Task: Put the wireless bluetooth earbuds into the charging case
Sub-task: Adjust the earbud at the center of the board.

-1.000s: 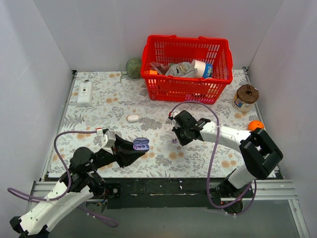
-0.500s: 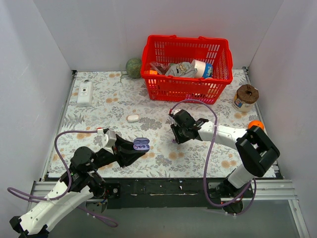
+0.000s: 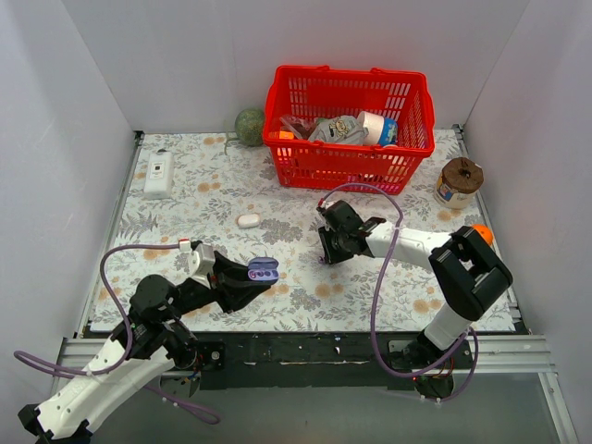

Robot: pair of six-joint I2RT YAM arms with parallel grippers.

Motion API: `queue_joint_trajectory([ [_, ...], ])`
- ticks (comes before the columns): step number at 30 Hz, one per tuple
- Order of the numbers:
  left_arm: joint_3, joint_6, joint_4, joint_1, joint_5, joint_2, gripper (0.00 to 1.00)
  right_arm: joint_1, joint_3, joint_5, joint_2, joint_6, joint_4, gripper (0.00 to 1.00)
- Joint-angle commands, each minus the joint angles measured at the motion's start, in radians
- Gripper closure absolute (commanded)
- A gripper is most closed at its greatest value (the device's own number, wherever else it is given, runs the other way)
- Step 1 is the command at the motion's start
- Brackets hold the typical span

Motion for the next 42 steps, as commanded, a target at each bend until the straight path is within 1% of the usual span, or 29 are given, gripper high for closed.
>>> queue_joint_trajectory([
  [1, -0.011, -0.010, 0.020, -0.002, 0.007, -0.016, 1.00, -0.004, 0.024, -0.033, 0.040, -0.072, 0.011, 0.67],
  [3, -0.011, -0.010, 0.018, -0.002, 0.006, -0.020, 1.00, -0.002, 0.031, -0.047, 0.048, -0.109, 0.009, 0.72],
  [6, -0.009, -0.008, 0.018, -0.002, 0.009, -0.020, 1.00, -0.002, 0.050, -0.034, 0.054, -0.174, 0.002, 0.75],
  [8, -0.006, -0.007, 0.018, -0.002, 0.012, -0.017, 1.00, -0.001, 0.051, -0.010, 0.045, -0.205, 0.008, 0.75],
  [11, -0.005, -0.005, 0.015, -0.002, 0.012, -0.019, 1.00, 0.001, 0.045, 0.039, 0.007, -0.207, 0.006, 0.67],
  [12, -0.006, -0.005, 0.015, -0.002, 0.013, -0.019, 1.00, -0.001, 0.044, 0.051, -0.004, -0.208, 0.008, 0.63],
  [15, -0.005, -0.002, 0.015, -0.004, 0.015, -0.020, 1.00, -0.001, 0.025, 0.078, -0.050, -0.195, 0.000, 0.56],
  [17, -0.003, 0.000, 0.015, -0.002, 0.013, -0.020, 1.00, -0.001, -0.001, 0.075, -0.097, -0.181, 0.021, 0.55],
  [19, -0.003, -0.002, 0.015, -0.002, 0.013, -0.024, 1.00, -0.001, -0.044, 0.062, -0.122, -0.164, 0.041, 0.58],
  [20, -0.005, -0.003, 0.015, -0.002, 0.012, -0.024, 1.00, -0.001, -0.056, 0.044, -0.127, -0.158, 0.051, 0.61],
  [23, -0.006, -0.005, 0.018, -0.002, 0.015, -0.019, 1.00, -0.001, -0.071, 0.036, -0.098, -0.147, 0.067, 0.79],
  [24, -0.006, -0.003, 0.018, -0.002, 0.015, -0.017, 1.00, -0.001, -0.070, 0.035, -0.087, -0.146, 0.072, 0.88],
  [26, -0.005, -0.003, 0.017, -0.002, 0.018, -0.013, 1.00, -0.001, -0.070, 0.032, -0.067, -0.143, 0.089, 0.93],
  [27, -0.003, -0.002, 0.017, -0.002, 0.017, -0.013, 1.00, -0.001, -0.068, 0.030, -0.063, -0.144, 0.098, 0.97],
  [34, -0.005, -0.005, 0.015, -0.002, 0.017, -0.014, 1.00, -0.001, -0.016, 0.030, 0.016, -0.155, 0.127, 0.99],
  [42, 0.003, 0.003, -0.005, -0.002, 0.014, -0.019, 1.00, -0.001, 0.024, -0.048, 0.071, -0.210, 0.150, 0.99],
])
